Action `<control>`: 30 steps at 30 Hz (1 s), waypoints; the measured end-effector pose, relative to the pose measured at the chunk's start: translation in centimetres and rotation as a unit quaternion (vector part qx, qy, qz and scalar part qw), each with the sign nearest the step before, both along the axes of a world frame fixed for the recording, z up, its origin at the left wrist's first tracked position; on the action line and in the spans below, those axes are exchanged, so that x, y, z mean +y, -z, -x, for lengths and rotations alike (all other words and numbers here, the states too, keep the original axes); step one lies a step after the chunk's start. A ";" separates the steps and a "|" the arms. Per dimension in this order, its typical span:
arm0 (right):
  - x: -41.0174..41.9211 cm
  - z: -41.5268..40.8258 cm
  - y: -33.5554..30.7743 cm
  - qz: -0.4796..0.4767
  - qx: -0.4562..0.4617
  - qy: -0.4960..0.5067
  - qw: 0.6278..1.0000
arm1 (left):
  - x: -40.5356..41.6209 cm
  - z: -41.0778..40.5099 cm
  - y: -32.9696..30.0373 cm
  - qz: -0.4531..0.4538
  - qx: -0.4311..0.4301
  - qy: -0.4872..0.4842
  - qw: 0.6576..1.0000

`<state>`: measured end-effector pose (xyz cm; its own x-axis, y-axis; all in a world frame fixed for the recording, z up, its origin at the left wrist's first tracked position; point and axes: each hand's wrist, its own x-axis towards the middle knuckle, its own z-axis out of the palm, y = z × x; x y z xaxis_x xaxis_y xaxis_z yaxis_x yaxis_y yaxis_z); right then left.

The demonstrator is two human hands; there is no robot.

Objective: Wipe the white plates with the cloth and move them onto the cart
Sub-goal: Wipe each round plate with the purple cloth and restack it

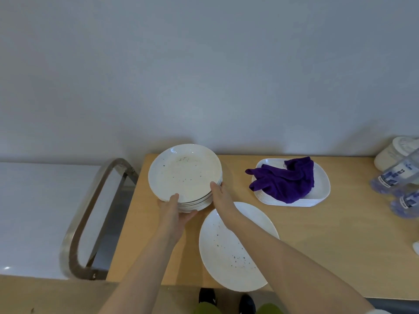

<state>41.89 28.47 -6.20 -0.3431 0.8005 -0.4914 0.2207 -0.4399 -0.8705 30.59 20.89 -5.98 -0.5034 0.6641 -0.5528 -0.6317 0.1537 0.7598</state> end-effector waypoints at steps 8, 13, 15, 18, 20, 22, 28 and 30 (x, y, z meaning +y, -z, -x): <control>0.7 1.6 0.4 -0.023 -0.006 0.067 0.997 | 1.3 1.7 0.5 0.017 0.031 0.026 0.999; 1.7 2.6 0.4 -0.025 -0.005 0.067 0.997 | 2.7 3.1 0.4 0.013 0.035 0.047 0.998; 1.9 2.9 0.4 -0.026 0.001 0.068 0.997 | 3.0 3.4 0.4 0.010 0.037 0.051 0.998; 2.2 2.6 -0.6 -0.059 -0.044 0.031 0.997 | 2.5 3.2 0.3 0.014 0.063 0.056 0.996; 2.5 1.8 -1.4 -0.132 -0.132 -0.002 0.982 | 1.1 2.3 0.4 0.057 0.129 0.079 0.987; 2.6 -0.2 -2.4 -0.234 -0.171 0.020 0.957 | -1.0 0.7 1.4 0.116 0.196 0.119 0.966; 4.5 -11.2 -2.2 -0.358 -0.484 0.036 0.798 | -5.9 -3.9 4.5 0.217 0.304 0.328 0.868; 4.9 -13.4 -1.5 -0.285 -0.528 -0.045 0.799 | -6.2 -4.7 4.4 0.228 0.296 0.348 0.860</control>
<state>55.25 33.40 -4.69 -0.0475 0.9929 -0.1094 0.9726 0.0211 -0.2314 35.33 14.70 -10.40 -0.3556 0.7000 -0.6194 0.2104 0.7056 0.6766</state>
